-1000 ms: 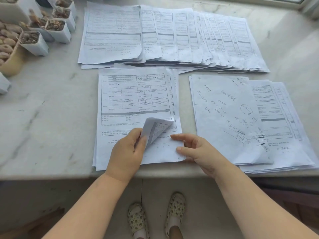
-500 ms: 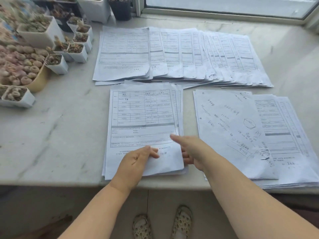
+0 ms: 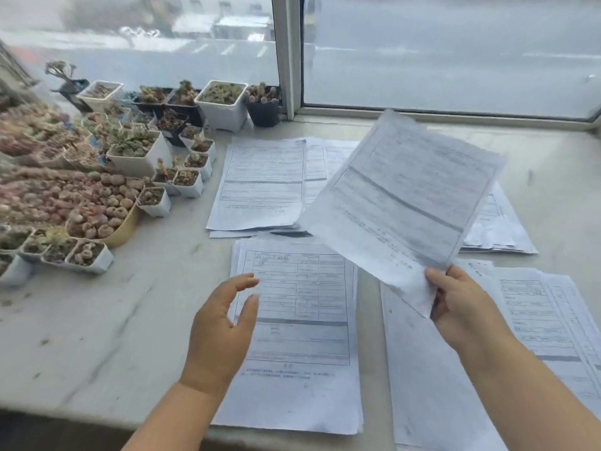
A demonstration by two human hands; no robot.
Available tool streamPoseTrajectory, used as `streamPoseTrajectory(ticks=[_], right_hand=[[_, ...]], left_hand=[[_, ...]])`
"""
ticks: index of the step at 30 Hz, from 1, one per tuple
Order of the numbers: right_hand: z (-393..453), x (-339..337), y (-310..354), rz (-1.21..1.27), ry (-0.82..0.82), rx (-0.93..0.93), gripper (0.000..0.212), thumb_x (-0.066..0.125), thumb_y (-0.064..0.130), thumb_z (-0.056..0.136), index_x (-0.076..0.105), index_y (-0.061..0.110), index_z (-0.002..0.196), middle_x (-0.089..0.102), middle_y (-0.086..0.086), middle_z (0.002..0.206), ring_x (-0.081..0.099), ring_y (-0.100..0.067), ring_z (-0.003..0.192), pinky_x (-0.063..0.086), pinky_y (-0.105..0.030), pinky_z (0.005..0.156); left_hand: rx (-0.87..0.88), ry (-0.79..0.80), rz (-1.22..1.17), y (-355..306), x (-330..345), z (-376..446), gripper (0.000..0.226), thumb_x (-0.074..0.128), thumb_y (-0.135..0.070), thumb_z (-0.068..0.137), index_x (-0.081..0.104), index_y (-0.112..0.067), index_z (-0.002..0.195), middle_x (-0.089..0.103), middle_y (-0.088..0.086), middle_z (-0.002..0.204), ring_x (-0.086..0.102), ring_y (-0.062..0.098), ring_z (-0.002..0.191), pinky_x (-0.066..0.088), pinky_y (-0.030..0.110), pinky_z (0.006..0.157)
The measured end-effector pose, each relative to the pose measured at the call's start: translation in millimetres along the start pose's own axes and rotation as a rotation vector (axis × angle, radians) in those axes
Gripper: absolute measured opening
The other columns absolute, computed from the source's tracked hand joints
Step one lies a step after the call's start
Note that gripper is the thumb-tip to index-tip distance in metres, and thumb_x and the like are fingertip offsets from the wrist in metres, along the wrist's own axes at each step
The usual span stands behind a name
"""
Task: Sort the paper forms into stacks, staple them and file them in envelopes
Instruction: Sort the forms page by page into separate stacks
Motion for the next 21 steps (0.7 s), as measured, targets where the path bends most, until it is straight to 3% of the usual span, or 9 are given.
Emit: streamPoseTrajectory(ticks=[3,6,15,18,21], right_hand=[[29.0,24.6,17.7,0.18,-0.031,0.073,0.023,0.046,-0.001,0.097,0.06,0.014,0.085,0.075,0.001,0.08,0.072,-0.01,0.066,0.061,-0.028,0.059],[54.3,59.9,24.9,0.241,-0.035,0.129,0.029,0.047,0.001,0.097,0.053,0.011,0.071,0.071,0.0,0.064,0.07,-0.01,0.057,0.058,-0.025,0.053],[112.5,154.4,12.7,0.277,0.043,0.2,0.013,0.047,0.0,0.097,0.056,0.006,0.091,0.07,-0.005,0.065,0.07,-0.018,0.057,0.054,-0.054,0.085],[124.4,167.7,2.6,0.277,0.066,0.239,0.015,0.046,0.0,0.097,0.057,0.008,0.09,0.07,-0.004,0.065,0.07,-0.017,0.057,0.052,-0.057,0.078],[135.6,174.5,-7.3,0.267,0.063,0.262,0.018,0.045,0.0,0.098,0.057,0.01,0.088,0.071,-0.003,0.065,0.07,-0.016,0.057,0.052,-0.057,0.077]], left_hand=[[0.016,0.061,0.062,12.9,12.8,41.3,0.027,0.065,-0.013,0.089,0.061,-0.032,0.109,0.059,-0.024,0.114,0.048,-0.02,0.108,0.029,-0.003,0.091],[0.071,0.154,0.192,28.3,28.8,97.8,0.032,0.067,-0.016,0.088,0.061,-0.024,0.119,0.056,-0.02,0.119,0.05,-0.004,0.114,0.031,0.007,0.096],[0.174,0.507,0.378,65.0,90.0,208.8,0.055,0.07,-0.031,0.085,0.05,-0.02,0.135,0.04,-0.003,0.148,0.03,0.015,0.138,0.016,0.018,0.11],[0.244,0.491,0.403,73.7,92.8,214.1,0.051,0.077,-0.033,0.079,0.06,-0.017,0.124,0.051,-0.001,0.14,0.042,0.02,0.131,0.024,0.021,0.105],[0.255,0.392,0.354,77.2,89.2,220.8,0.036,0.073,-0.024,0.083,0.064,-0.02,0.118,0.064,-0.004,0.121,0.058,0.021,0.113,0.034,0.019,0.087]])
Point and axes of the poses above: each hand's wrist, its own z-axis towards the middle knuckle, its own x-axis out of the palm, y = z × x, the point moved 3 cm from there along z, towards the middle knuckle
